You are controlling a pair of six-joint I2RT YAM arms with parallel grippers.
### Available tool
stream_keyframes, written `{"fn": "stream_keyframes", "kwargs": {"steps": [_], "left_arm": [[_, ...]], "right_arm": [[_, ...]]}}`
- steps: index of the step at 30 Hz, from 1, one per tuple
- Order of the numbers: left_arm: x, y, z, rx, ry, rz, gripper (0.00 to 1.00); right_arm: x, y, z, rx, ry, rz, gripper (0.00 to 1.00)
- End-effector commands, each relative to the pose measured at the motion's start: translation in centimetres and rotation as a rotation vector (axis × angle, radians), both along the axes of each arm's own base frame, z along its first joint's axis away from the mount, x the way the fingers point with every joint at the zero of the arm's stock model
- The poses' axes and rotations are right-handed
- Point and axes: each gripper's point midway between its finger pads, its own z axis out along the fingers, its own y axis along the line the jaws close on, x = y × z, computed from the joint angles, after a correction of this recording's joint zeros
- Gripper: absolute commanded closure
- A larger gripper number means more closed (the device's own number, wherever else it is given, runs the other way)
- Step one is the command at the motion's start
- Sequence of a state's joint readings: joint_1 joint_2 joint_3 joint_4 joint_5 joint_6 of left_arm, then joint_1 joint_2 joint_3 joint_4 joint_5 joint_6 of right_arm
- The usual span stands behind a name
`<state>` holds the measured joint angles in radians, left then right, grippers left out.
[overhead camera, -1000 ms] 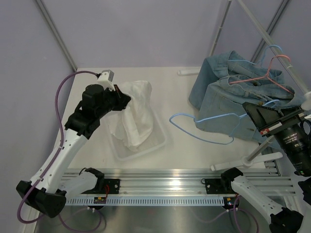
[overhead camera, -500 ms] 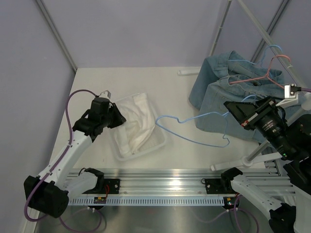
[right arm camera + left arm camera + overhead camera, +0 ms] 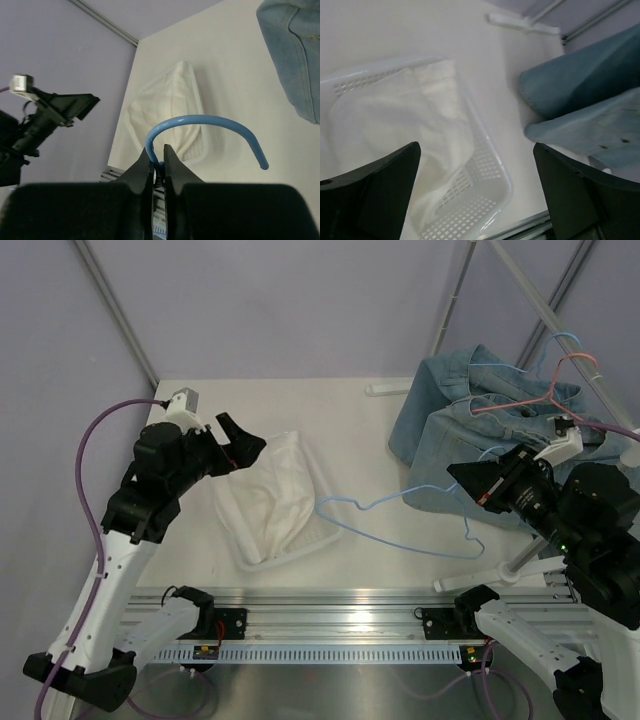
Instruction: Remove the skirt from the hanger
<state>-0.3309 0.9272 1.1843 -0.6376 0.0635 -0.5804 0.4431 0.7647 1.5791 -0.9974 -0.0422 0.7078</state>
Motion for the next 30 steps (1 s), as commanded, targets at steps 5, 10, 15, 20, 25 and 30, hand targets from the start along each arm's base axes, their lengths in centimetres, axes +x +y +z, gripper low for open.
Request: {"fn": "stream_keyframes", "kwargs": {"steps": [5, 10, 15, 20, 25, 30], "left_arm": [[-8.2, -9.0, 11.7, -0.268, -0.427, -0.728, 0.01], [-11.5, -10.6, 13.4, -0.258, -0.495, -0.952, 0.02], [-14.5, -12.1, 12.6, -0.272, -0.466, -1.127, 0.05], [-16.1, -13.4, 10.6, -0.248, -0.41, -1.213, 0.14], [-16.5, -14.5, 9.1, -0.194, -0.355, -1.236, 0.29], [-17.6, -15.3, 8.6, -0.182, -0.331, -1.266, 0.32]], "right_arm": [[2.0, 0.5, -5.4, -0.149, 0.132, 0.013, 1.0], [2.0, 0.6, -6.4, -0.175, 0.159, 0.023, 1.0], [2.4, 0.5, -6.7, -0.195, 0.173, 0.015, 1.0], [2.9, 0.8, -6.5, -0.205, 0.178, 0.019, 1.0], [3.5, 0.9, -6.0, -0.203, 0.171, 0.011, 1.0], [4.0, 1.0, -5.9, -0.207, 0.167, 0.01, 1.0]]}}
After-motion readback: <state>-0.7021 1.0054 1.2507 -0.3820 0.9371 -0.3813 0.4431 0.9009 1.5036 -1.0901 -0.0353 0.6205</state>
